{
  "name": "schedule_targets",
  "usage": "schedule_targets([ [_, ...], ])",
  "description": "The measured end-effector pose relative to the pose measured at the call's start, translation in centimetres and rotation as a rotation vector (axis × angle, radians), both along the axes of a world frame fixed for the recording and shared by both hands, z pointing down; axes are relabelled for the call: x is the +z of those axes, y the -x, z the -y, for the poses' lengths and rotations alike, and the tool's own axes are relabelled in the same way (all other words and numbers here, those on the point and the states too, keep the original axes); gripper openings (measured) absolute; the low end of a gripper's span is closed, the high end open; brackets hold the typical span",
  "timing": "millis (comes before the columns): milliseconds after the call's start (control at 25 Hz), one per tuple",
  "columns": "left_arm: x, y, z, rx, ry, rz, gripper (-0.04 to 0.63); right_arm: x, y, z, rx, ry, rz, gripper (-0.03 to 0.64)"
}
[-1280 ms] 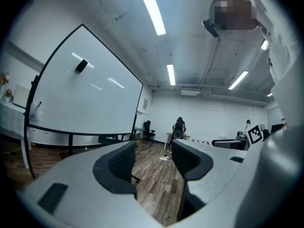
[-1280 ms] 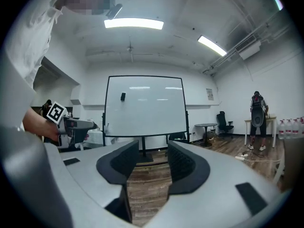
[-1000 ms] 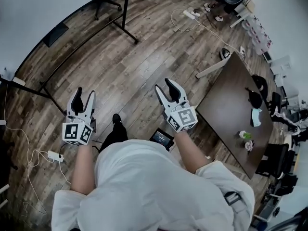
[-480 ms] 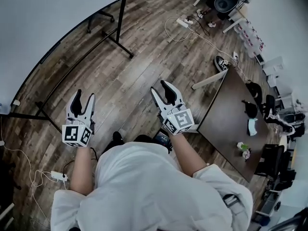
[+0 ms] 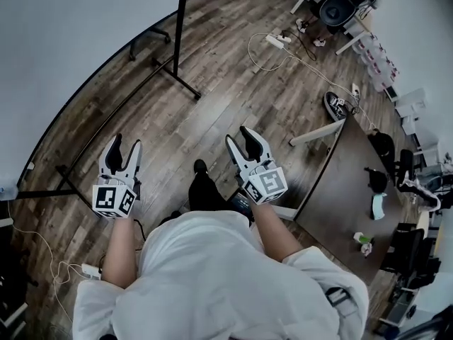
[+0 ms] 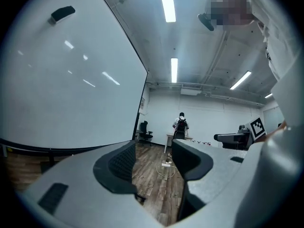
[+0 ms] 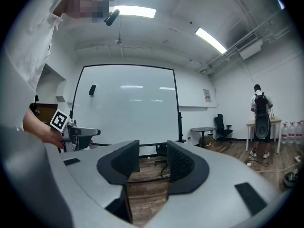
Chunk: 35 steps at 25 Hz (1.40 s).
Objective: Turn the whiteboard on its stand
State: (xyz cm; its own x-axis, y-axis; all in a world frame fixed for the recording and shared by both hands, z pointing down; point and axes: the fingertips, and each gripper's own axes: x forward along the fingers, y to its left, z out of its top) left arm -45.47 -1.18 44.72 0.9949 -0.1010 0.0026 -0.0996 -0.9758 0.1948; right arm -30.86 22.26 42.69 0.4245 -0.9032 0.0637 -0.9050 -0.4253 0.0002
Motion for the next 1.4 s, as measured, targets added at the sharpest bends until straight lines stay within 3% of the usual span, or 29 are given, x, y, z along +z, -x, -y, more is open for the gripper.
schedule_targets([
  [440,-2.4,-17.1,2.7,-0.109,-0.034,0.032,0.245,-1.1,-20.1,5.5,-0.138,-0.041,0.028,0.183],
  [640,-2.1,-23.1,3.4,-0.152,-0.03,0.039,0.244,-0.5,-26.8,7.0,-0.187,-0.038,0.035,0.186],
  [960,0.1,-28.0,6.4,-0.201,0.012,0.05,0.244,1.8,-32.9,11.7,-0.256,-0.013,0.07,0.187],
  [1160,1.6,-31.6,8.6,-0.196,-0.04,0.075,0.245,1.8,-36.4,17.0,-0.299,-0.004,0.051,0.188],
  [1400,1.7,-34.8,13.5,-0.241,-0.023,0.062,0.244,0.4,-40.7,23.6,-0.351,0.004,0.037,0.189],
])
